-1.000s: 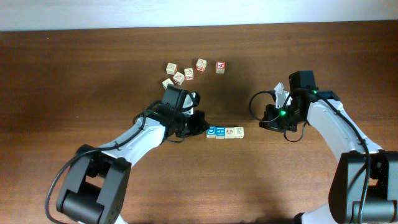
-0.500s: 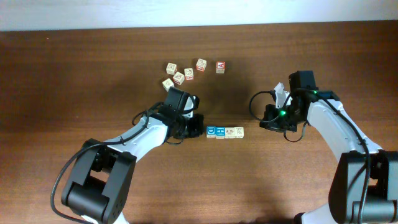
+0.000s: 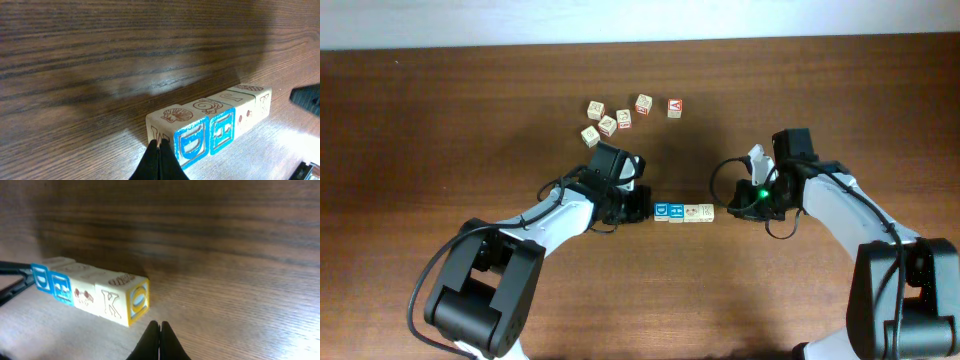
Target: Rotate 4 blocks
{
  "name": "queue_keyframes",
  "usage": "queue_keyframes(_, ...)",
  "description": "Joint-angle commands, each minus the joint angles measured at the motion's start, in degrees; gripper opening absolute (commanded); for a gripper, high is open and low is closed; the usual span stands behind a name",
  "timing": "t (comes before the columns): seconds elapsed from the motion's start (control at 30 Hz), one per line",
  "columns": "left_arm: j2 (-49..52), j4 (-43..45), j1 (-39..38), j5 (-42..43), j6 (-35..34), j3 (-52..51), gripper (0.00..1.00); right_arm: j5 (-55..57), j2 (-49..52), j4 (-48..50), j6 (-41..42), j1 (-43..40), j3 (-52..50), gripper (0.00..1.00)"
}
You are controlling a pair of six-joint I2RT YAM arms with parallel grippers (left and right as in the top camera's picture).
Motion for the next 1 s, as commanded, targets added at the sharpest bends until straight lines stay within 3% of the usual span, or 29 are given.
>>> queue_keyframes(0.0, 0.52, 0.33, -0.26, 1.09, 1.40, -0.07, 0.00, -4.63, 3.23, 2.69, -0.13, 0.31, -1.36, 0.04)
queue_keyframes(0.23, 0.52, 0.13, -0.22, 1.22, 1.42, -0.07, 0.00, -8.79, 7.28, 6.27, -0.48, 2.10, -1.36, 0.04)
queue_keyframes(0.73, 0.50, 0.13, -0.07, 1.90, 2.01, 0.00, 0.00, -9.09, -3.67, 4.72, 0.28, 6.82, -0.74, 0.04)
queue_keyframes(0.97, 0.50, 0.13, -0.04, 2.10, 2.05, 0.00, 0.00, -8.02, -3.67, 4.92, 5.53, 11.63, 2.64, 0.04)
